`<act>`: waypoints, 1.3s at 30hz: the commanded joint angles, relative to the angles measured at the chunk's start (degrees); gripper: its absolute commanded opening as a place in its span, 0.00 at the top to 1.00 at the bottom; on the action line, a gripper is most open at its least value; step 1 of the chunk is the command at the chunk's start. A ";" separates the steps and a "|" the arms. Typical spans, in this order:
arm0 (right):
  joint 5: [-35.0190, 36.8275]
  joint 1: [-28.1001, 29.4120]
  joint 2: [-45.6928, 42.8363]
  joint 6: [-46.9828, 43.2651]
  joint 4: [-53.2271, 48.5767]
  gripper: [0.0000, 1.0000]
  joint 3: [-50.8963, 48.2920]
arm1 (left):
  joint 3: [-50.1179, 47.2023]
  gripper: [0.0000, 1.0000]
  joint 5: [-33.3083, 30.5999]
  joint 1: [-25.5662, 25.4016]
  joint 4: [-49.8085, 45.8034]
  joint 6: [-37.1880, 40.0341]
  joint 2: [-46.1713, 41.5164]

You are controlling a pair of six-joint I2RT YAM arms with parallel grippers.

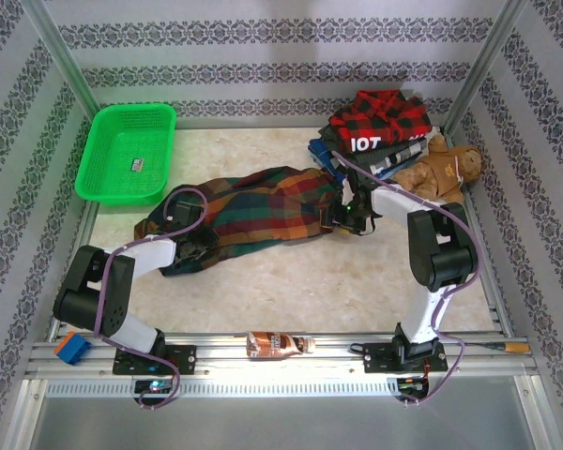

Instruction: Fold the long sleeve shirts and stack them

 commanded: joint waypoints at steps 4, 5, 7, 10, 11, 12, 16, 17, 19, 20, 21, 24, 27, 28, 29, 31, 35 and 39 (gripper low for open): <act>-2.98 -0.23 1.21 -0.75 3.02 0.50 0.32 | -2.52 0.74 0.75 -0.62 -1.32 0.67 0.10; -3.28 -0.25 1.40 -0.64 3.17 0.51 0.29 | -2.65 0.74 0.79 -0.66 -1.29 0.58 0.04; -3.78 -0.12 1.17 -0.27 4.08 0.51 -0.18 | -2.65 0.74 0.76 -0.59 -1.29 0.67 -0.03; -4.88 0.00 0.27 0.52 5.52 0.54 -0.70 | -2.57 0.74 0.83 -0.65 -1.41 0.89 -0.05; -5.04 -0.05 0.34 0.43 5.42 0.55 -0.55 | -2.65 0.74 0.77 -0.65 -1.49 0.97 -0.03; -5.19 -0.06 0.43 0.43 5.40 0.58 -0.38 | -2.65 0.75 0.83 -0.57 -1.40 0.99 -0.03; -5.59 -0.03 1.22 0.68 5.59 0.71 -0.36 | -2.90 0.75 0.83 -0.65 -1.42 1.04 -0.08; -5.60 -0.07 1.27 0.77 5.59 0.76 -0.46 | -2.98 0.75 0.83 -0.65 -1.39 1.02 -0.19; -5.30 0.06 0.57 1.14 5.68 0.87 -0.77 | -3.09 0.75 0.80 -0.65 -1.66 1.15 -0.32; -5.09 0.12 -0.17 1.21 5.73 0.91 -1.01 | -3.18 0.75 0.74 -0.63 -1.76 1.15 -0.47; -4.68 0.22 -0.94 1.09 5.40 0.94 -1.09 | -3.37 0.75 0.66 -0.65 -1.67 1.15 -0.64; -4.53 0.46 -3.17 0.37 4.41 1.00 -0.97 | -3.62 0.75 0.57 -0.69 -1.53 0.96 -0.53; -4.23 1.28 -6.33 -0.82 3.25 1.00 -0.35 | -3.90 0.75 0.49 -0.65 -1.53 0.87 -0.56; -4.06 1.64 -7.13 -1.28 2.65 1.00 0.10 | -3.88 0.75 0.42 -0.62 -1.59 0.76 -0.56; -3.93 1.94 -8.07 -1.87 1.93 1.00 0.67 | -3.88 0.75 0.24 -0.61 -1.75 0.71 -0.55; -3.59 2.49 -9.36 -2.97 0.31 1.00 2.14 | -3.80 0.76 -0.16 -0.63 -2.27 0.63 -0.58; -2.94 2.96 -10.55 -5.53 -2.07 1.00 5.42 | -3.74 0.76 -0.58 -0.63 -2.99 0.63 -0.58; -2.74 2.18 -8.89 -8.09 -3.89 1.00 8.76 | -3.95 0.76 -0.82 -0.65 -3.35 0.37 -0.49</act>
